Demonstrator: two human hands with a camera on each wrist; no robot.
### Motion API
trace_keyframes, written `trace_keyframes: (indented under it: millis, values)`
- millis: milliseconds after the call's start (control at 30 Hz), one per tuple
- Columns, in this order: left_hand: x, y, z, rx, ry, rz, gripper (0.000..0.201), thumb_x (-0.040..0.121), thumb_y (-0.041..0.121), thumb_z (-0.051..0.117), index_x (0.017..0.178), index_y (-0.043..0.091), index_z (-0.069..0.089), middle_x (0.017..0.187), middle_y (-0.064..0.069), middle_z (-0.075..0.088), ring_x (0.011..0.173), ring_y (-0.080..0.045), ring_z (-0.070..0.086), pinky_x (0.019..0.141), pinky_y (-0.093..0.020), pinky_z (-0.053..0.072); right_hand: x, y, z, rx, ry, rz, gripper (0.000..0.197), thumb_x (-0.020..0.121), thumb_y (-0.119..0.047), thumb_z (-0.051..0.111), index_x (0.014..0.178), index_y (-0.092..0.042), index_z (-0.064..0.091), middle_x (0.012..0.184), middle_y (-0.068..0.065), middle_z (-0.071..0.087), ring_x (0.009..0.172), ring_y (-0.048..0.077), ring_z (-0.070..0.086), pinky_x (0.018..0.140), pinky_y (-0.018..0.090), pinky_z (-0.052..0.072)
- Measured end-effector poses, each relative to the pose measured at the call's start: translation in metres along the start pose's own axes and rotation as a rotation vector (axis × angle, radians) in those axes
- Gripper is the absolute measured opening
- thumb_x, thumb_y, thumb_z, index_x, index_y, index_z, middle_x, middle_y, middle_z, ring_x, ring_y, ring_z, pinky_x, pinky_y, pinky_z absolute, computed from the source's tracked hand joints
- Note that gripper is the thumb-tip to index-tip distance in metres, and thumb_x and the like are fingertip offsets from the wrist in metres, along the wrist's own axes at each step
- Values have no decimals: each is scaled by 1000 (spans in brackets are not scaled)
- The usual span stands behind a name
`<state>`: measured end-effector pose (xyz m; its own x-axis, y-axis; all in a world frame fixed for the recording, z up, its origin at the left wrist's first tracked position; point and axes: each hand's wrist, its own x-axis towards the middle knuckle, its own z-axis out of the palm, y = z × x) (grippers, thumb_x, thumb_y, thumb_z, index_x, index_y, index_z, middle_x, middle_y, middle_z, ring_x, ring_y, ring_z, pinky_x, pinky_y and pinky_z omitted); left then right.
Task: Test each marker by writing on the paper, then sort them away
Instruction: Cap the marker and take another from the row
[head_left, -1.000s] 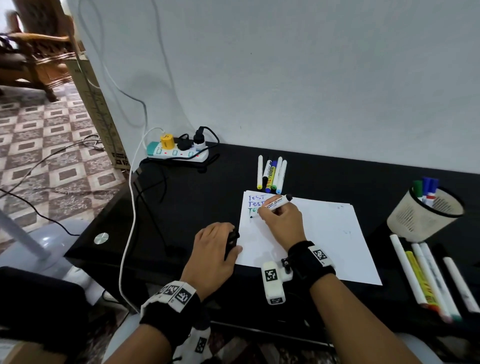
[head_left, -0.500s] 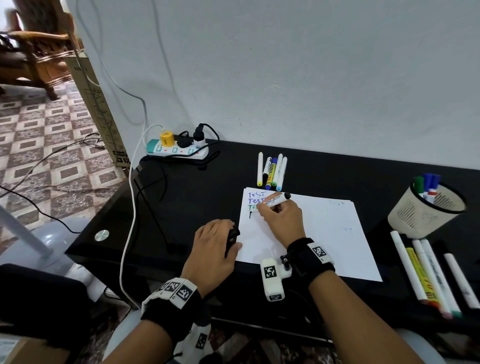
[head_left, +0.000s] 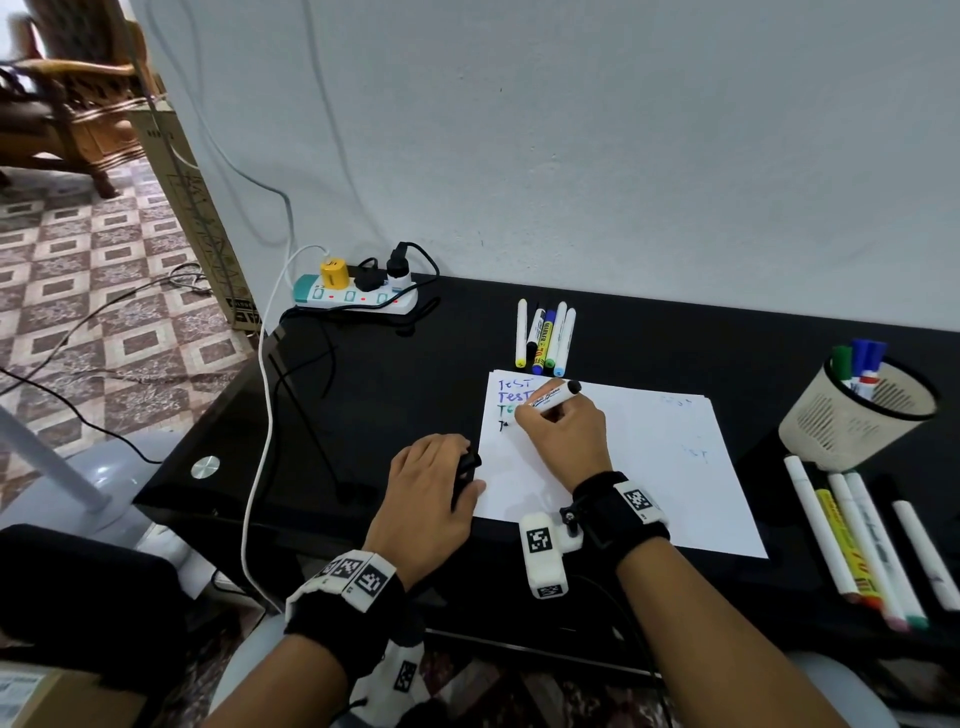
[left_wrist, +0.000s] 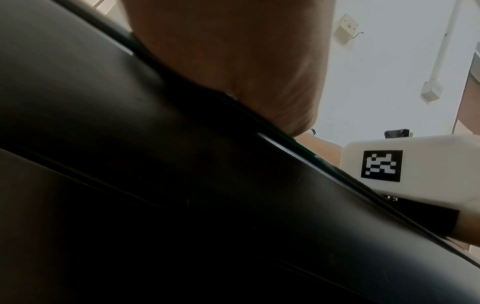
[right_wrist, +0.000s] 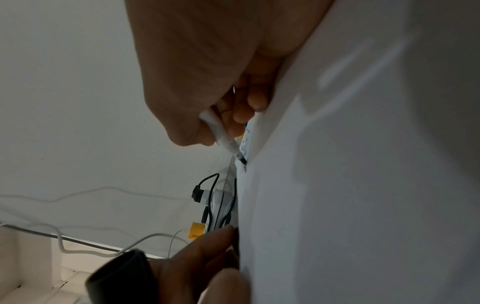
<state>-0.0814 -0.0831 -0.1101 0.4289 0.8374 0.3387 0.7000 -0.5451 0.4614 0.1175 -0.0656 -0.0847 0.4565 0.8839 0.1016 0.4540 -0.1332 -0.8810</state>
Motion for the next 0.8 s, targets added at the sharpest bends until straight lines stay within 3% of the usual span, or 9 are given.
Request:
trace_keyframes:
  millis: [67, 167, 300, 400, 500, 567, 700, 800]
  values:
    - [0, -1, 1, 6, 3, 6, 34, 91, 37, 55, 122, 26, 47, 126, 12, 52, 127, -9, 41, 111, -29, 25, 0, 0, -1, -6, 17, 7, 32, 81, -26, 70, 61, -6, 56, 56, -3, 61, 49, 7, 51, 49, 13, 39]
    - [1, -2, 1, 16, 1, 7, 34, 91, 38, 55, 122, 26, 47, 126, 12, 52, 127, -9, 40, 111, -30, 25, 0, -2, -2, 1, 3, 16, 31, 81, -27, 70, 64, -3, 60, 60, 2, 66, 52, 10, 55, 52, 19, 42]
    - [0, -3, 2, 12, -1, 5, 35, 91, 37, 55, 122, 25, 47, 126, 11, 53, 127, -10, 41, 110, -31, 26, -3, -4, -4, -6, 27, 13, 30, 81, -23, 69, 59, -12, 51, 55, -3, 57, 50, 7, 48, 50, 19, 39]
    - [0, -2, 2, 14, 4, 9, 34, 90, 36, 56, 121, 25, 47, 125, 12, 53, 126, -10, 41, 110, -31, 26, -2, -6, -6, 2, 86, 12, 24, 82, -22, 68, 65, -11, 55, 66, 6, 69, 60, 16, 62, 60, 29, 50]
    - [0, -1, 1, 9, 6, 9, 32, 90, 35, 56, 120, 25, 47, 123, 12, 53, 125, -10, 42, 109, -30, 26, -3, -7, -6, -8, 74, -1, 26, 83, -22, 68, 65, -10, 54, 70, 10, 70, 60, 14, 60, 60, 30, 49]
    - [0, -1, 1, 7, 7, 11, 31, 90, 35, 57, 119, 25, 48, 122, 12, 53, 125, -9, 42, 108, -29, 25, -3, -7, -6, -5, 77, 3, 25, 82, -23, 68, 69, -5, 56, 68, 8, 69, 60, 13, 59, 59, 29, 48]
    - [0, 0, 1, 12, 1, 8, 32, 91, 36, 56, 120, 25, 47, 123, 12, 52, 125, -9, 41, 109, -28, 23, -4, -7, -7, 2, 80, 22, 25, 82, -22, 68, 67, -7, 54, 59, -4, 60, 56, 10, 55, 56, 24, 45]
    - [0, -2, 2, 15, 0, 5, 33, 91, 36, 56, 121, 25, 48, 125, 11, 52, 126, -9, 40, 110, -28, 23, -4, -7, -7, 8, 96, 26, 25, 83, -22, 67, 70, -4, 55, 60, 1, 63, 57, 13, 58, 57, 29, 47]
